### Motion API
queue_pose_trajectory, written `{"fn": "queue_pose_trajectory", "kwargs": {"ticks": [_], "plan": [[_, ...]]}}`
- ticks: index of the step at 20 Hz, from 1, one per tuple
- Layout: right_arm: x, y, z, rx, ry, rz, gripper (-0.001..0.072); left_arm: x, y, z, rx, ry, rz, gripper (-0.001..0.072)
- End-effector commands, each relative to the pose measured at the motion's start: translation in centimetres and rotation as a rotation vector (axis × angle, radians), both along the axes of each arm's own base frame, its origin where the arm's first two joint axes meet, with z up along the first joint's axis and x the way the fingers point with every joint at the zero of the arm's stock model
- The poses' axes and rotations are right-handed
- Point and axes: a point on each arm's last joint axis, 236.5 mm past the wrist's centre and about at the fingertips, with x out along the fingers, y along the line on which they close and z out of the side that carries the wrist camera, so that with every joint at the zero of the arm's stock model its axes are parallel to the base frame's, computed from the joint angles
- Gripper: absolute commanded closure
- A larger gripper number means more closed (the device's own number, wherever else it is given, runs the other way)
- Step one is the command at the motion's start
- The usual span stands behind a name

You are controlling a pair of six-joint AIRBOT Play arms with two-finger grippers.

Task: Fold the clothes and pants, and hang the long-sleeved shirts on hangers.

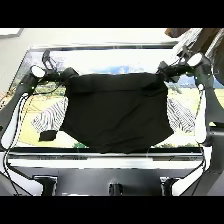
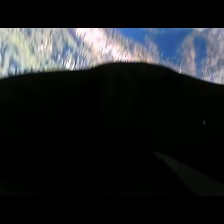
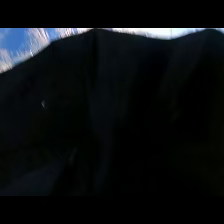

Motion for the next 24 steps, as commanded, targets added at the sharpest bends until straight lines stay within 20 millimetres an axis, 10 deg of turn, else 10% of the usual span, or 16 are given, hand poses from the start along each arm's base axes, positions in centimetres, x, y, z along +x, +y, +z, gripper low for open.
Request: {"fn": "queue_pose_trajectory", "kwargs": {"ticks": [1,6,9,16,20,24], "plan": [[-4.3,-1.4,1.1,-0.017,0.104,0.089,0.0198,-3.3,0.4,0.0,-0.041,0.157,-0.038,-0.0008],[-11.6,-11.0,10.6,-0.119,0.04,0.01,0.0083,-7.8,6.7,7.7,0.011,0.13,-0.001,-0.0009],[-16.6,-13.9,12.0,-0.027,0.043,-0.109,0.0083,-12.5,9.0,8.0,0.016,0.15,0.064,-0.0009],[-30.6,-1.7,-1.8,0.122,0.322,-0.048,0.0082,-26.2,5.4,-0.2,-0.138,0.284,0.158,-0.0008],[-37.0,3.9,-9.0,0.185,0.496,-0.08,0.0094,-30.1,4.2,-3.0,-0.169,0.349,0.161,-0.0008],[-37.8,7.6,-12.2,0.189,0.509,-0.095,0.0094,-31.6,3.8,-4.6,-0.18,0.405,0.155,-0.0008]]}}
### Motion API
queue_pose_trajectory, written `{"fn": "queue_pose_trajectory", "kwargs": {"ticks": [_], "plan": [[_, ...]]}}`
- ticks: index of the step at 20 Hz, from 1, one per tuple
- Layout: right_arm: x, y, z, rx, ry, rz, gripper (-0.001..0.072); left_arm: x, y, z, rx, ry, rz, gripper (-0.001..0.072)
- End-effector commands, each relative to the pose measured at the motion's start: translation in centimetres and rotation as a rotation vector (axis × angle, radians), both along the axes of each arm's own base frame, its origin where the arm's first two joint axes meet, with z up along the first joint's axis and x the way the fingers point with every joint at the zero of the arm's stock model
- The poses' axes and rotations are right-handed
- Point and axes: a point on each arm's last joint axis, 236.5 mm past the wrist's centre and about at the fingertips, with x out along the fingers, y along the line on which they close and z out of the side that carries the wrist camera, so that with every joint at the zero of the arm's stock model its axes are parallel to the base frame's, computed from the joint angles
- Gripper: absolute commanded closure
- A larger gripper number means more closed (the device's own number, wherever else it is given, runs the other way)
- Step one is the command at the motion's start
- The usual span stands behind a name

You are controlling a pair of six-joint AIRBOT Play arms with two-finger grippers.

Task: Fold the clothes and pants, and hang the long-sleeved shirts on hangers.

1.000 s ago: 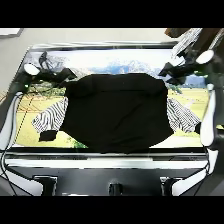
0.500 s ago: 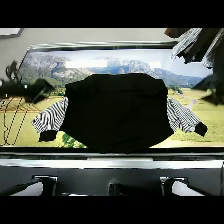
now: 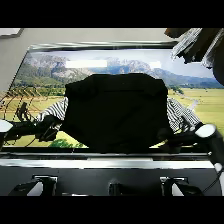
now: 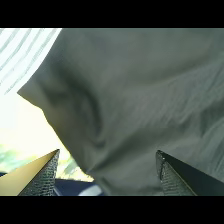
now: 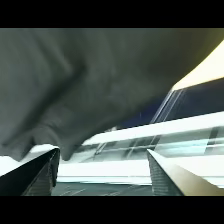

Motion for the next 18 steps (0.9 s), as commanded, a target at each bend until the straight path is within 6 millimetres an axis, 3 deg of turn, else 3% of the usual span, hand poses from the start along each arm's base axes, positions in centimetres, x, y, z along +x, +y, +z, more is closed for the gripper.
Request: {"fn": "queue_pose_trajectory", "kwargs": {"ticks": [1,4,5,6,7,8,13,18], "plan": [[-0.4,2.7,-3.2,-0.015,0.006,-0.067,0.0095,-1.8,-0.6,-1.5,-0.025,0.045,0.002,-0.0008],[0.8,4.3,-4.7,0.013,0.037,-0.129,0.0154,-2.4,-1.4,-2.1,-0.035,0.065,-0.017,-0.0008],[0.9,4.3,-5.3,0.015,0.05,-0.133,0.024,-2.6,-1.9,-2.2,-0.035,0.07,-0.038,-0.0008],[0.8,4.1,-5.8,0.007,0.063,-0.13,0.0395,-2.9,-2.6,-2.3,-0.034,0.074,-0.064,-0.0008],[0.6,4.1,-6.0,0.001,0.077,-0.13,0.0624,-3.3,-3.5,-2.6,-0.034,0.085,-0.097,-0.0008],[0.5,4.0,-6.0,0.002,0.086,-0.142,0.0674,-3.8,-4.4,-2.9,-0.034,0.098,-0.133,-0.0008],[-0.4,4.2,-5.5,0.006,0.104,-0.108,0.0675,-5.3,-8.4,-6.1,-0.014,0.181,-0.249,-0.0008],[-0.5,4.4,-4.3,0.015,0.076,-0.097,0.0675,-5.9,-10.9,-8.5,-0.002,0.231,-0.274,-0.0008]]}}
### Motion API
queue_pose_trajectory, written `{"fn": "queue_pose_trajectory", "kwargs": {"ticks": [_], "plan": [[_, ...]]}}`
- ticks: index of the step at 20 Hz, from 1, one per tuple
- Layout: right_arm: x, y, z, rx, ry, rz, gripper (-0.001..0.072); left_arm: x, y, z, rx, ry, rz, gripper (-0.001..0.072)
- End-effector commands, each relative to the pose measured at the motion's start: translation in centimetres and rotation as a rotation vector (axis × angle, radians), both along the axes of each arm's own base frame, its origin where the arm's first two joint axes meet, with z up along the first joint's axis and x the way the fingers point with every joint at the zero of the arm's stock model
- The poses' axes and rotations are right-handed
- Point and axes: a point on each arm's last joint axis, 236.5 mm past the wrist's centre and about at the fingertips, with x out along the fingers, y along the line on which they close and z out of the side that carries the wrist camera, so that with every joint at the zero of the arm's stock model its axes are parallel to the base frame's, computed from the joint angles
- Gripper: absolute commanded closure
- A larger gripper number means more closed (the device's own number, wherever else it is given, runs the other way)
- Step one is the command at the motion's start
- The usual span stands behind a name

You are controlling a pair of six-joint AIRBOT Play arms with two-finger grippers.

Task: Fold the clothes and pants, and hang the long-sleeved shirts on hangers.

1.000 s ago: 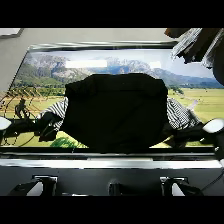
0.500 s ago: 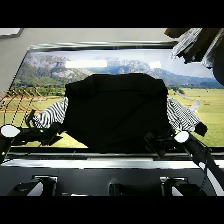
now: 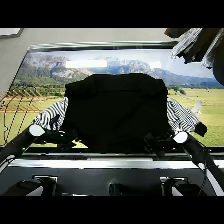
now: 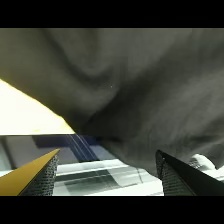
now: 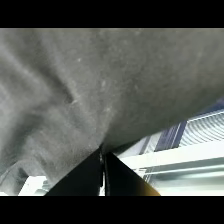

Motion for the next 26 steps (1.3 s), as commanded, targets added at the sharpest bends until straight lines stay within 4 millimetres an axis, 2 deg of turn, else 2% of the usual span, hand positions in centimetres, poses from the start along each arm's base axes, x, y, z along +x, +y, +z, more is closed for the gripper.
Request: {"fn": "queue_pose_trajectory", "kwargs": {"ticks": [1,3,4,5,6,7,11,13,14,17,19,20,21,23,25,26], "plan": [[-0.1,0.1,0.9,0.006,-0.018,0.003,0.0675,0.1,-1.8,-1.3,0.004,0.003,-0.005,-0.0008],[-0.4,0.1,1.4,0.006,-0.02,0.003,0.0676,1.3,-2.3,-1.2,-0.011,-0.033,0.033,0.0],[-0.5,0.0,1.5,0.001,-0.024,0.009,0.0676,1.9,-2.4,-1.1,-0.019,-0.048,0.058,0.0055],[-0.8,0.0,1.7,-0.001,-0.024,0.018,0.0676,2.4,-2.4,-1.0,-0.019,-0.062,0.072,0.0255],[-0.9,-0.1,1.8,-0.003,-0.024,0.023,0.0676,2.6,-2.3,-1.0,-0.018,-0.069,0.077,0.0518],[-1.0,-0.1,2.0,-0.003,-0.026,0.024,0.0676,2.7,-2.2,-1.0,-0.015,-0.081,0.068,0.0683],[-2.0,-0.2,3.1,-0.006,-0.028,0.04,0.0676,1.8,-2.6,-0.2,-0.031,-0.065,0.036,0.0685],[-3.8,-0.2,4.2,-0.005,-0.012,0.085,0.0676,0.3,-2.8,1.3,-0.04,-0.064,-0.03,0.0685],[-5.3,-0.4,4.7,-0.015,0.005,0.125,0.0676,-0.7,-2.5,2.1,-0.028,-0.073,-0.076,0.0686],[-12.0,-1.8,6.6,-0.06,0.146,0.226,0.0677,-4.4,-0.4,4.8,0.042,-0.096,-0.2,0.0686],[-15.5,-2.1,8.4,-0.06,0.19,0.224,0.0678,-6.2,-0.2,7.5,0.027,-0.143,-0.219,0.0686],[-16.6,-2.4,9.3,-0.068,0.19,0.206,0.0678,-6.8,-0.4,9.0,-0.001,-0.172,-0.207,0.0686],[-17.1,-2.6,10.2,-0.08,0.168,0.177,0.0678,-7.3,-0.7,10.2,-0.03,-0.194,-0.191,0.0686],[-15.9,-2.6,11.6,-0.082,0.103,0.093,0.0678,-7.7,-1.5,11.7,-0.093,-0.202,-0.154,0.0687],[-12.9,-2.0,12.1,-0.06,0.054,0.03,0.0678,-6.8,-3.1,12.5,-0.173,-0.194,-0.117,0.0687],[-11.2,-1.7,12.0,-0.049,0.048,0.004,0.0678,-5.6,-3.9,12.8,-0.213,-0.214,-0.096,0.0686]]}}
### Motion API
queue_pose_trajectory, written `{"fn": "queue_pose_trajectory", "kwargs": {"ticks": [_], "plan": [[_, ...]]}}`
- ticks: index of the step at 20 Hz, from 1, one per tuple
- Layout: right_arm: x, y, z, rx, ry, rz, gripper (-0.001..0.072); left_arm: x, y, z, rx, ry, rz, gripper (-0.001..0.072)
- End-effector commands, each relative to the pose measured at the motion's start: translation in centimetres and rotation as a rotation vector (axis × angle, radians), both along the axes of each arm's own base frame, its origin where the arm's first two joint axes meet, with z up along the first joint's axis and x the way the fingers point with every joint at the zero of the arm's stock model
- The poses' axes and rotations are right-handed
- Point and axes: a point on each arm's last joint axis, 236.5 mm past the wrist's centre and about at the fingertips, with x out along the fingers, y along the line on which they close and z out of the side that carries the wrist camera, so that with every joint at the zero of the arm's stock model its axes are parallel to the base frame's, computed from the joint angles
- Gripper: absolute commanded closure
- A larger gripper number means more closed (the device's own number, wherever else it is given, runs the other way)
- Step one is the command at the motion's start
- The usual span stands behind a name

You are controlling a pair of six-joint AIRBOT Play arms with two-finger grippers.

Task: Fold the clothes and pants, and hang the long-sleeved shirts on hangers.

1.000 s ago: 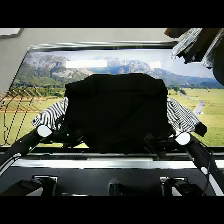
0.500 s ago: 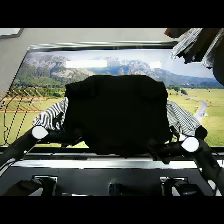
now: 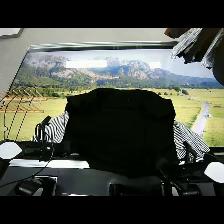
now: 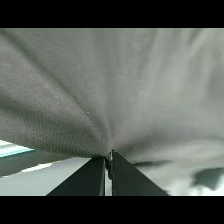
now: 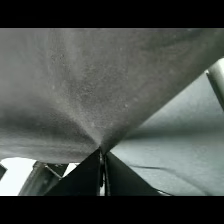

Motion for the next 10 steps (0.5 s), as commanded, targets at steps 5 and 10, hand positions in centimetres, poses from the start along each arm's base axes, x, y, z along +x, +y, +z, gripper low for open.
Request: {"fn": "queue_pose_trajectory", "kwargs": {"ticks": [5,10], "plan": [[12.0,0.7,-0.9,-0.001,-0.041,-0.105,0.0676,7.8,-2.6,-0.8,-0.096,0.01,0.145,0.0686],[19.6,-0.9,-3.4,-0.092,-0.071,-0.132,0.0676,15.1,-4.1,-3.8,-0.052,0.063,0.176,0.0686]]}}
